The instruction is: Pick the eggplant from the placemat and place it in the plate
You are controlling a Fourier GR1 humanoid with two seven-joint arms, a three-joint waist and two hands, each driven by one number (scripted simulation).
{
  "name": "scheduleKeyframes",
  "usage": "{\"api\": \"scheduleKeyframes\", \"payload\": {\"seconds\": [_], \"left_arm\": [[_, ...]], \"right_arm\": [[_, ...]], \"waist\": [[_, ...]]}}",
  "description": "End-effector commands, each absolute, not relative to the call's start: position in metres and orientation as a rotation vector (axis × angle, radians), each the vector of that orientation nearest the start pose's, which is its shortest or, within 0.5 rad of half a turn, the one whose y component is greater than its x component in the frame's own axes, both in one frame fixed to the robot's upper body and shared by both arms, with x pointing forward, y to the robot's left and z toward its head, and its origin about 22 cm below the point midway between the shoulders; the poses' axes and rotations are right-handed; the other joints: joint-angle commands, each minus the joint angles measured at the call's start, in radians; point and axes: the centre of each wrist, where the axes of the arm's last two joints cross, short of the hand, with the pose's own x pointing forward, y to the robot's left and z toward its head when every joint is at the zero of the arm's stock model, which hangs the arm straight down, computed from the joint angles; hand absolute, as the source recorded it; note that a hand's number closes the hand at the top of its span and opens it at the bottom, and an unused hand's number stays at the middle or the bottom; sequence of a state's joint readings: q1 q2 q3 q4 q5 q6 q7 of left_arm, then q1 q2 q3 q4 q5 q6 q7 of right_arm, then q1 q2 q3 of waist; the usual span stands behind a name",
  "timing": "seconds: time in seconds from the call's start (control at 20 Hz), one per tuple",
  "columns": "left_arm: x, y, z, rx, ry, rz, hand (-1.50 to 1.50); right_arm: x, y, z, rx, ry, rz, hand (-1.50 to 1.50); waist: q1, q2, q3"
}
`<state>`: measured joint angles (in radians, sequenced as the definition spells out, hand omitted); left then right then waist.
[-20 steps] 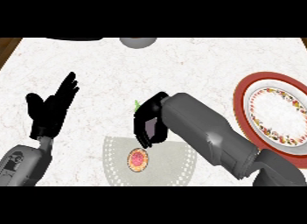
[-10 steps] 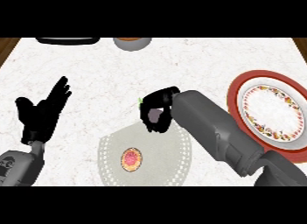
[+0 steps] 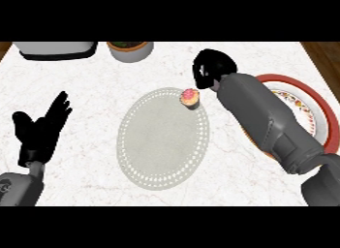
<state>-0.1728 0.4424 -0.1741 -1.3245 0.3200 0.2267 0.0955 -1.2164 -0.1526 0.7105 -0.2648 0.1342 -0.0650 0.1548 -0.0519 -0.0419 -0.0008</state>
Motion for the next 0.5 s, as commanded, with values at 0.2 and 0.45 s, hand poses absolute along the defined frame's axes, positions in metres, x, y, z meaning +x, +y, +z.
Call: {"api": "scheduleKeyframes", "payload": {"seconds": [0.2, 0.45], "left_arm": [[0.270, 0.302, -0.001, 0.225, -1.336, -0.043, 0.00], [0.272, 0.298, 0.008, 0.219, -1.367, -0.051, 0.00]], "right_arm": [[0.461, -0.099, 0.127, -1.257, -1.407, 0.581, 1.50], [0.455, -0.093, 0.108, -1.335, -1.352, 0.336, 1.50]], "waist": [[-0.003, 0.000, -0.003], [-0.015, 0.003, 0.000]]}}
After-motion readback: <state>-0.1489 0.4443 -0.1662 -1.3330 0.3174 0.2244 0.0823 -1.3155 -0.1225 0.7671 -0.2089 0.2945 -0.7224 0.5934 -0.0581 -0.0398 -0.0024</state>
